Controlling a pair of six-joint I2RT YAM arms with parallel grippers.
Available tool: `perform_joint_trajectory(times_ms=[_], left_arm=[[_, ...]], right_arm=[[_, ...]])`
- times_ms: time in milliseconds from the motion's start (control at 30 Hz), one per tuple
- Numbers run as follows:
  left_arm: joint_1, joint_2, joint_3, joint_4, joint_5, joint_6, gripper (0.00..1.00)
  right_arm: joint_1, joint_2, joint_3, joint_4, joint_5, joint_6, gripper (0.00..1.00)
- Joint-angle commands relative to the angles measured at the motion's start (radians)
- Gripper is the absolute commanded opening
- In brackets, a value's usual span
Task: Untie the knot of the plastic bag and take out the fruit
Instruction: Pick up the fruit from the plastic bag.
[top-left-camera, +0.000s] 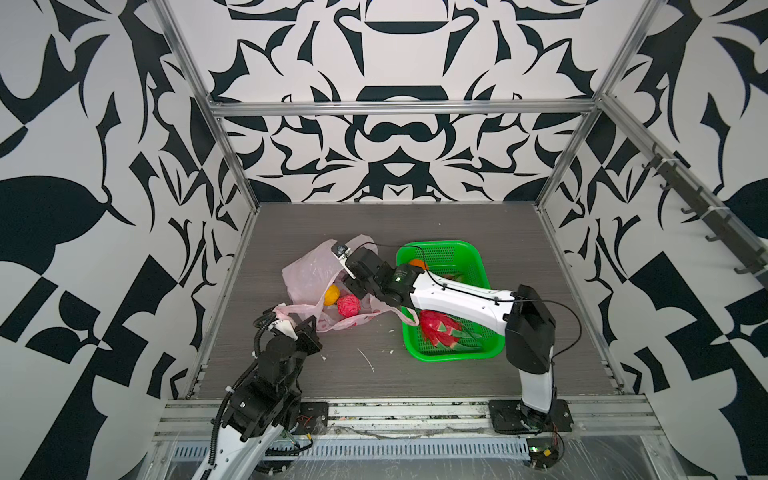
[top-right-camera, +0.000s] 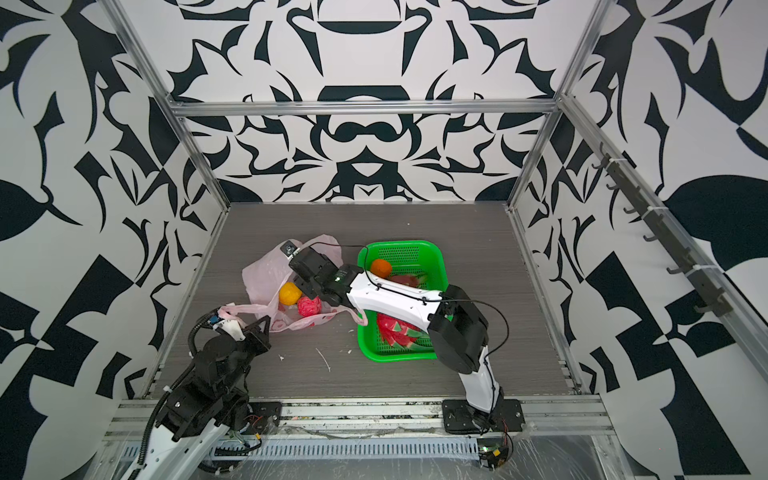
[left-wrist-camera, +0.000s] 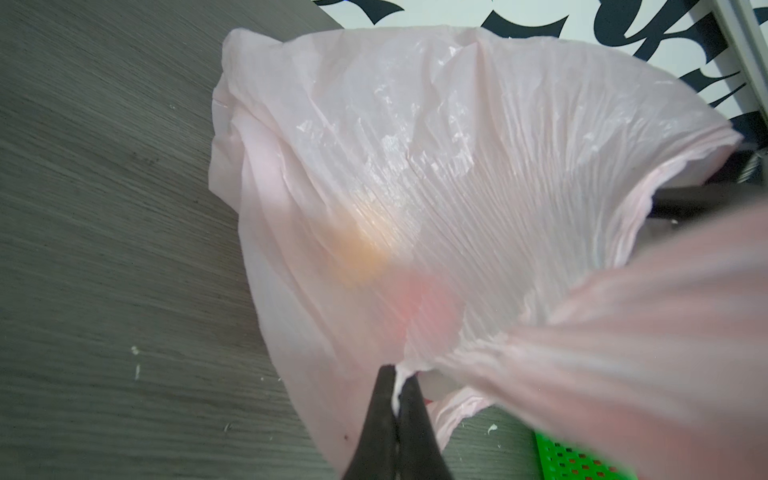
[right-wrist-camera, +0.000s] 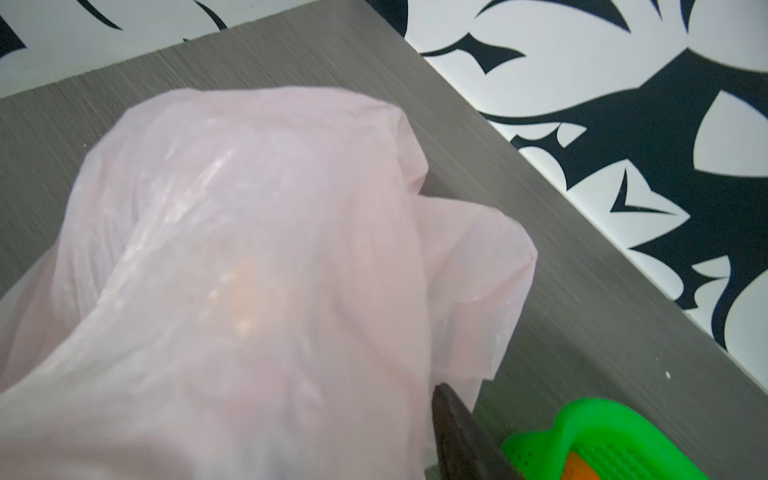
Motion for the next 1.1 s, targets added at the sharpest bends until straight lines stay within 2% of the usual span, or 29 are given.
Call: perform_joint_trajectory(times_ms=[0,267,467,733,933,1000,1067], left_arm=[[-0.002,-0.016,0.005,-0.038,0.037,0.000,0.00],[-0.003,-0.014,-0.007,-0.034,0.049,-0.013,0.00],[-0.002,-0.014,-0.007,-0.034,0.055,-0.019,0.00],[-0.001,-0.014,-0.009,-0.047,0.081,-0.027,0.00],[-0.002,-0.015,0.001,-0.064,0.087,-0.018,0.00],[-0.003,-0.015,0.005,-0.065,0.090,-0.015,0.00],[-0.002,-0.015,0.008,-0.067,0.092,-0.012,0.00]], right_arm=[[0.013,-0.134,-0.036,-0.067,0.018,0.137,0.61],[0.051,-0.268,-0.089,-0.214,0.092,0.275,0.63],[0.093,-0.250,-0.071,-0.281,-0.011,0.405,0.59],[0.101,-0.100,-0.085,-0.131,-0.186,0.561,0.59],[0.091,0.028,-0.041,-0.077,-0.197,0.626,0.68],[0.084,0.055,-0.033,-0.057,-0.196,0.650,0.76],[0.083,0.073,-0.021,-0.056,-0.176,0.665,0.79]])
